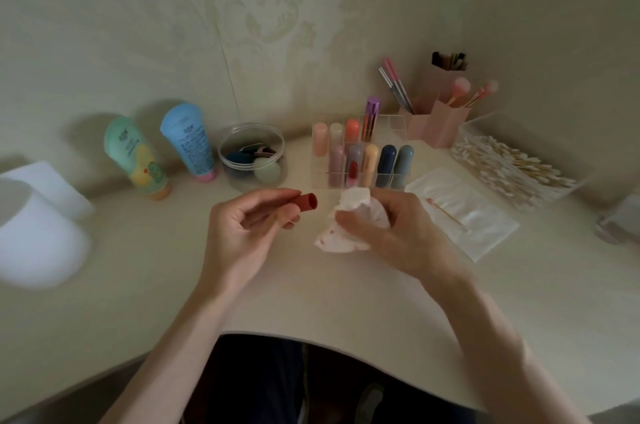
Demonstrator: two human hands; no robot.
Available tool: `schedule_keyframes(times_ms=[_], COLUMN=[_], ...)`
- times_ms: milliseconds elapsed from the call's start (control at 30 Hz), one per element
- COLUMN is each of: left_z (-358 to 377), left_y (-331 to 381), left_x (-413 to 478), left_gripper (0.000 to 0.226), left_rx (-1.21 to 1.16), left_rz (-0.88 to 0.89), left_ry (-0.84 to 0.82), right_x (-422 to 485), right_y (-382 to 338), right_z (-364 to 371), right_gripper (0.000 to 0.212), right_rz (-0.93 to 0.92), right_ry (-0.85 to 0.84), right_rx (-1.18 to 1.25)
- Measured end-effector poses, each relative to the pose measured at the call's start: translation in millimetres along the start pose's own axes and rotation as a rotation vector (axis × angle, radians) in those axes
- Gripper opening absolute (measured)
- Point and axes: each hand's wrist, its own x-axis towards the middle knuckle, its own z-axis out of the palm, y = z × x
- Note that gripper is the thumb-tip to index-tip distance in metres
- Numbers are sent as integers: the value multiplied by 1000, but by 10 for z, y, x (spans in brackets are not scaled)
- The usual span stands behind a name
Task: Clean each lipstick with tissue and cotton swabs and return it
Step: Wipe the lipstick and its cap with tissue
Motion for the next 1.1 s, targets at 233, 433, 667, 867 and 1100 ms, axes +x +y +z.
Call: schedule_keyframes(times_ms=[233,433,667,867,1100], left_z=[-17,-52,36,18,53], left_y=[-19,-72,-94,-150,-150], left_x=[5,11,-38,42,106], left_gripper=[17,22,20,20,41], left_rx=[121,422,1007,1037,972], left_rz=[7,173,383,421,361], left_ry=[-14,42,137,49,-44], right_x=[12,33,32,51,68], right_y=[97,160,126,143,174], right_z=[78,65,3,-4,-14], right_gripper=[47,14,8,7,13], right_rz=[-86,-140,-34,-41,-36], right_ry=[123,292,169,215,253], right_rx=[-373,-476,-355,-356,-317])
